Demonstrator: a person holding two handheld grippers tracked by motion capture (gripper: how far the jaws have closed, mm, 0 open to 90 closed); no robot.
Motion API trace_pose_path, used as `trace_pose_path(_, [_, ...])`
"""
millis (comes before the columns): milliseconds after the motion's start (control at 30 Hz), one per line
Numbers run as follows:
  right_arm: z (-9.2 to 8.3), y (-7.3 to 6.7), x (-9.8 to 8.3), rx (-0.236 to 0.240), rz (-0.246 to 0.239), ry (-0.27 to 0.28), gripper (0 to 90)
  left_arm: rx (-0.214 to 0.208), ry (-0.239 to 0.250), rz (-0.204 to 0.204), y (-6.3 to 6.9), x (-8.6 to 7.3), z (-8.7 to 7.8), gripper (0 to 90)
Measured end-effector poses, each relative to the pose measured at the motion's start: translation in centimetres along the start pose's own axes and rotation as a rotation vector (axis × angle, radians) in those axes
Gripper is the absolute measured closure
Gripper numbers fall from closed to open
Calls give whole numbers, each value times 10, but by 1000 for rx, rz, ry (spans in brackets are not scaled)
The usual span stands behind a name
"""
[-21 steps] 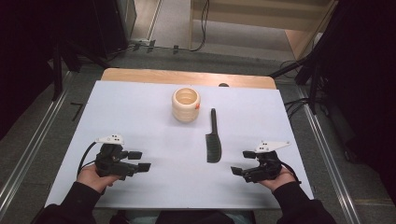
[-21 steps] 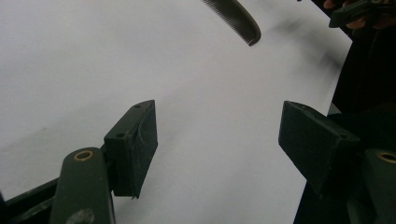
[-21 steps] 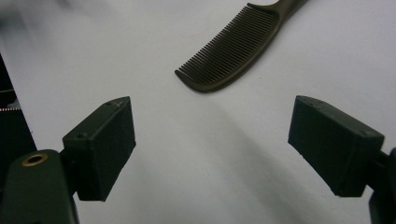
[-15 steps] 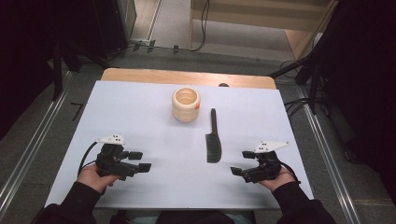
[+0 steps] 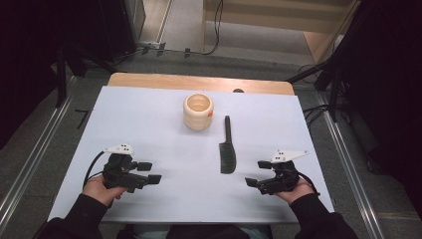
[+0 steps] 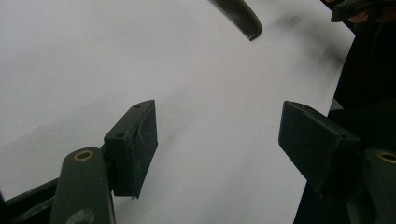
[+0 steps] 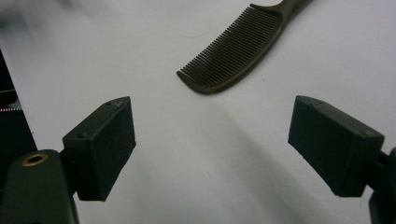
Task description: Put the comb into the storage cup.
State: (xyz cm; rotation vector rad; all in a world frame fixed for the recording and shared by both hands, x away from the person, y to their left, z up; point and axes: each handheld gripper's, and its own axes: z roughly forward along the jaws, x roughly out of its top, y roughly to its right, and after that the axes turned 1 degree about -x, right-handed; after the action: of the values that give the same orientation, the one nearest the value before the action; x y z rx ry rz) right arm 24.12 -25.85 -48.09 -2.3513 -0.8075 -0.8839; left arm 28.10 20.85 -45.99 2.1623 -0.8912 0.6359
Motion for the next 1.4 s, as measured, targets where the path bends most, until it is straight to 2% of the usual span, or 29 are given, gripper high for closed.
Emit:
trace_pose_path(1133, [1, 1, 0, -5, 4, 1, 131, -1, -8, 4, 0, 0, 1, 290])
trace_pose_path(1267, [1, 2, 0, -6, 26, 10, 131, -1, -6, 2, 0, 0, 1, 290])
trace_pose_path(1367, [2, 7, 2, -25, 68, 23, 130, -1, -8, 0, 0, 0, 1, 290])
trace_pose_path(1400, [2, 7, 2, -25, 68, 23, 130, -1, -8, 0, 0, 0, 1, 290])
